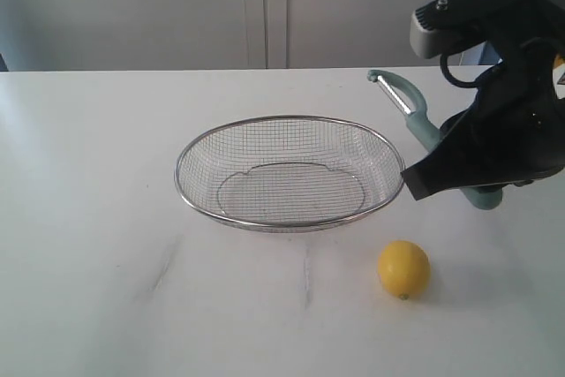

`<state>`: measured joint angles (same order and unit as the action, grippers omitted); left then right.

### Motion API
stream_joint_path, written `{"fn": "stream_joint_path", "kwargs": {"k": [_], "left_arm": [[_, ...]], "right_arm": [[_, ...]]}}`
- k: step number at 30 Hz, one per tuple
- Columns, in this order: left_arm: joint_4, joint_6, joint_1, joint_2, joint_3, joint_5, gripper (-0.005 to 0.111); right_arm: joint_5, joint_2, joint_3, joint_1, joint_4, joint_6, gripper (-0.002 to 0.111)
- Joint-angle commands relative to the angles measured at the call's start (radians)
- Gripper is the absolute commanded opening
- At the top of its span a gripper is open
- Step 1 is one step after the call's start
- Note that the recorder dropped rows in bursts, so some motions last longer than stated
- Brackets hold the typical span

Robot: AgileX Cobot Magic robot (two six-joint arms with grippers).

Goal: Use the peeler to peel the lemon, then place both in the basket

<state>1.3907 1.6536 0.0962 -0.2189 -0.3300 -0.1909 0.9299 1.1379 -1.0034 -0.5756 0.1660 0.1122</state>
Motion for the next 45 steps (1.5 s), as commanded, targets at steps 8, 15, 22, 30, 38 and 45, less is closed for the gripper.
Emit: {"fn": "stream_joint_path", "kwargs": {"k": [8,15,22,30,38,45], "left_arm": [[0.354,-0.067,0.006,-0.359,-0.183,0.001,0.0],[-0.062,-0.674,0.008,-0.516,-0.251,0.575,0.0],[-1.344,-1.765,0.125,-0.709,-0.463,0.876,0.0],[-1.554,-1.74,0.519,-0.887,-0.474,0.664,0.0],[-1.607,-1.698,0.821,-1.101,-0.538,0.414,0.0],[-1.618,-1.666,0.937,-1.292,-0.669,0.342,0.0]], "right_arm": [[-0.015,-0.007,0.005,0.009,0.012,0.002,0.0],[-0.017,-0.007,0.005,0.009,0.012,0.002,0.0],[-0.017,-0.007,0.005,0.009,0.012,0.002,0.0],[-0.019,-0.007,0.005,0.009,0.012,0.002,0.0],[-0.019,-0.007,0.005,0.009,0.012,0.002,0.0],[-0.019,-0.007,0.005,0.009,0.012,0.002,0.0]]}}
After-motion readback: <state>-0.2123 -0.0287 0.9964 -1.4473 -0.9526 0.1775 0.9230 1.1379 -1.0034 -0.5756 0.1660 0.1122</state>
